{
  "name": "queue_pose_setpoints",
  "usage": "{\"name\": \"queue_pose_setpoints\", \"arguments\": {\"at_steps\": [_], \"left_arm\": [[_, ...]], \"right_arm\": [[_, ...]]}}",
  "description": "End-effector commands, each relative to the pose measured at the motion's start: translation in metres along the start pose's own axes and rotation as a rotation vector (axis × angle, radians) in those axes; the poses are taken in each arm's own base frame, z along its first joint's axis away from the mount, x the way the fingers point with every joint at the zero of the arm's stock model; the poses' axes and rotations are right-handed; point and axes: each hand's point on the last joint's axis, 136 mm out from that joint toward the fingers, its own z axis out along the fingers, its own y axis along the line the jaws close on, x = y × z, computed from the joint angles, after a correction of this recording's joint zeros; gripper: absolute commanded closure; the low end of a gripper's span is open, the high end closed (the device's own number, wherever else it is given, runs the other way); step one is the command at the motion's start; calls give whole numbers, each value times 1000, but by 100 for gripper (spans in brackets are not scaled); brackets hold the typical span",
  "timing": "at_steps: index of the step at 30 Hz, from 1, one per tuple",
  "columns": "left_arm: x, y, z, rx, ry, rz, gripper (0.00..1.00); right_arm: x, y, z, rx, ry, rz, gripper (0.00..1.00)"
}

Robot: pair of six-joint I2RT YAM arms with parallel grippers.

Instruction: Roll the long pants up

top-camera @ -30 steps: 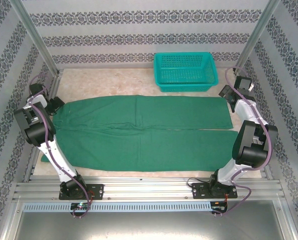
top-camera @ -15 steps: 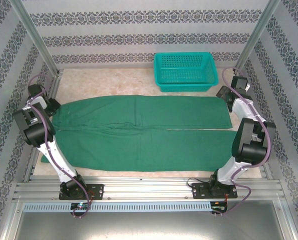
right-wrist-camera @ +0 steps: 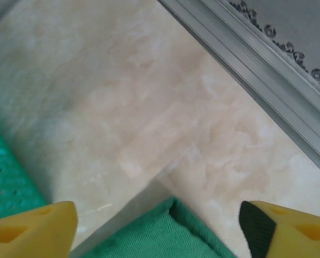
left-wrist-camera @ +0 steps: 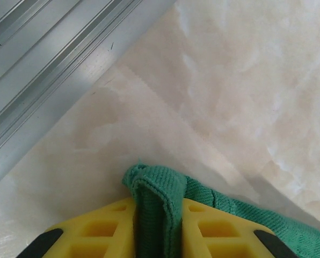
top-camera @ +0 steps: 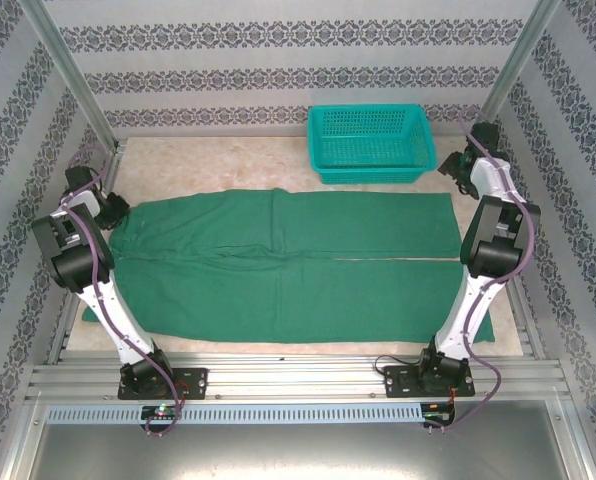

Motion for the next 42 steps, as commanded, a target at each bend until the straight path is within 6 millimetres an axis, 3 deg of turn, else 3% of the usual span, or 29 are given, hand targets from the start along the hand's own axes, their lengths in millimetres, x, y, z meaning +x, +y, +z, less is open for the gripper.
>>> {"name": "queue_pose_setpoints", "arguments": {"at_steps": [1, 8, 17, 19, 21, 22, 27, 29, 30, 35, 42], "left_arm": [[9, -6, 5, 13, 47, 27, 75], [10, -10, 8, 16, 58, 36, 74], [13, -12, 9, 16, 70, 36, 71], [13, -13, 9, 14, 70, 40, 71], [14, -12, 9, 10, 71, 39, 71], [14, -13, 8, 9, 69, 40, 72], [17, -18, 8, 0, 67, 42, 76], [17, -20, 7, -8, 66, 32, 86], [17, -23, 6, -6, 63, 23, 100], [5, -40, 1, 33, 24, -19, 100], [-20, -56, -23, 57, -70, -34, 100]], "right_arm": [[22, -16, 7, 18, 151, 104, 22], [36, -2, 31, -51, 254, 129, 30], [58, 13, 54, -82, 329, 124, 31], [61, 15, 54, -98, 337, 116, 46], [64, 16, 54, -120, 348, 117, 92], [64, 14, 52, -125, 347, 124, 100], [68, -2, 35, -104, 283, 131, 100], [68, -9, 26, -94, 248, 135, 100], [69, -14, 21, -92, 235, 142, 100], [57, -30, 2, -123, 119, 159, 100], [29, -55, -2, -228, -1, 251, 100]]}}
